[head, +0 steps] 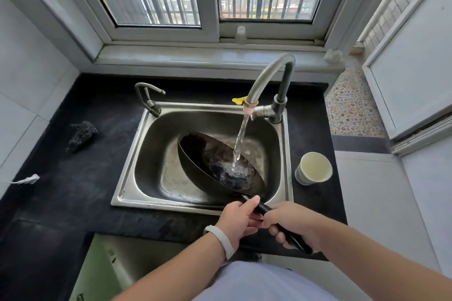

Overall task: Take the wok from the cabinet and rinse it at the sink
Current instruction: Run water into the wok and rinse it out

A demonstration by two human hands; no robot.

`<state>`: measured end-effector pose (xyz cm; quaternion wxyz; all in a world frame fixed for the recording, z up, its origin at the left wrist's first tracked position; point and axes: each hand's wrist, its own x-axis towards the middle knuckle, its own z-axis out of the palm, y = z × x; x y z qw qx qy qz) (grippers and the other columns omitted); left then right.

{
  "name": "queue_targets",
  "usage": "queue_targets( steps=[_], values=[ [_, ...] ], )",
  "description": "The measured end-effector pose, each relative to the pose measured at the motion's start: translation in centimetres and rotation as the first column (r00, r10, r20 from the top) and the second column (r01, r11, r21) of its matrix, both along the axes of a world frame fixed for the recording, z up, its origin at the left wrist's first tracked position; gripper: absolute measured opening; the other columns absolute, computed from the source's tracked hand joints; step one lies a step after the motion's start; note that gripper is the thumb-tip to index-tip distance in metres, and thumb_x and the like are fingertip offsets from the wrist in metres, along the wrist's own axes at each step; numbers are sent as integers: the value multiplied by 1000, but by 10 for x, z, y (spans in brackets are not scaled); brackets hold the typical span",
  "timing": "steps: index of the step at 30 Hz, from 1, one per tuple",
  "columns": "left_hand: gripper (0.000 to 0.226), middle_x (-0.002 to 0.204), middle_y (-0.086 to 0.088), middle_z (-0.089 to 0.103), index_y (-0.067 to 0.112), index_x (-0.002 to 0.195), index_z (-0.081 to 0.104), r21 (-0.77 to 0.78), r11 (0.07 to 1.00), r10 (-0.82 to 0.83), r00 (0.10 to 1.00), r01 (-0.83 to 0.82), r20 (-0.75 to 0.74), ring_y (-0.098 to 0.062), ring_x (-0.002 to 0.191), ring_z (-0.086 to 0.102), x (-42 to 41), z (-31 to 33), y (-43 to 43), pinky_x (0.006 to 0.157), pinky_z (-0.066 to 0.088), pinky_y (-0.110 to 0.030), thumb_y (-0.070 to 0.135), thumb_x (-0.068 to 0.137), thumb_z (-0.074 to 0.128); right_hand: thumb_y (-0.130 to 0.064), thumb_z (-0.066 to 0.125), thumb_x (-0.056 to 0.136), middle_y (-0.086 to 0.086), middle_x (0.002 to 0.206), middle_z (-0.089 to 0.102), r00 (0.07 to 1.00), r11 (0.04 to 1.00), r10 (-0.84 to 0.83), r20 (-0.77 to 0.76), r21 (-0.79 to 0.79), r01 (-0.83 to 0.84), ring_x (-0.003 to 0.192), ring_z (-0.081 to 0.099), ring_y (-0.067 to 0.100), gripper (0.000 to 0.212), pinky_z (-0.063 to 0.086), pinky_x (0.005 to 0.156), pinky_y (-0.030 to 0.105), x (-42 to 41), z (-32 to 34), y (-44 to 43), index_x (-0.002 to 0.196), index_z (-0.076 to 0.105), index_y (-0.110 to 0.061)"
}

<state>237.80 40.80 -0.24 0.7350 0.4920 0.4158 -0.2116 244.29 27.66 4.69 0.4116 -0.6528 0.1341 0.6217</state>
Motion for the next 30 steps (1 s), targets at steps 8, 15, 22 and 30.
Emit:
queue_targets(
  steps=[8, 15, 22, 30],
  values=[
    [26, 62, -2, 67, 9, 88, 61, 125, 992, -34, 998, 27, 53, -14, 54, 62, 0, 5, 26, 60, 52, -28, 34, 88, 67, -7, 58, 86, 3, 57, 51, 992, 990, -113, 52, 93, 108, 42, 42, 12, 11, 35, 42, 21, -17, -1, 19, 97, 53, -8],
    [18, 74, -6, 68, 11, 89, 62, 163, 984, -82, 993, 68, 82, -15, 62, 62, -5, 6, 38, 66, 53, -30, 29, 89, 67, -24, 59, 95, 2, 59, 51, 977, 991, -59, 207, 127, 33, 42, 44, 14, 23, 39, 42, 26, -32, 0, 27, 103, 57, -3],
    [14, 75, -2, 71, 11, 91, 63, 179, 976, -143, 984, 122, 110, -11, 60, 66, -8, 10, 42, 66, 53, -27, 25, 91, 64, -36, 53, 99, 2, 53, 49, 941, 991, -63, 331, 129, 21, 40, 43, 16, 29, 37, 40, 25, -42, -8, 28, 84, 51, -11],
    [14, 76, -3, 69, 13, 92, 64, 235, 958, -188, 978, 162, 91, -13, 63, 64, -7, 11, 41, 63, 53, -25, 27, 90, 65, -29, 52, 99, 2, 53, 48, 951, 981, -132, 281, 175, 85, 40, 41, 15, 24, 35, 39, 23, -51, -16, 27, 87, 52, -8]
  ],
)
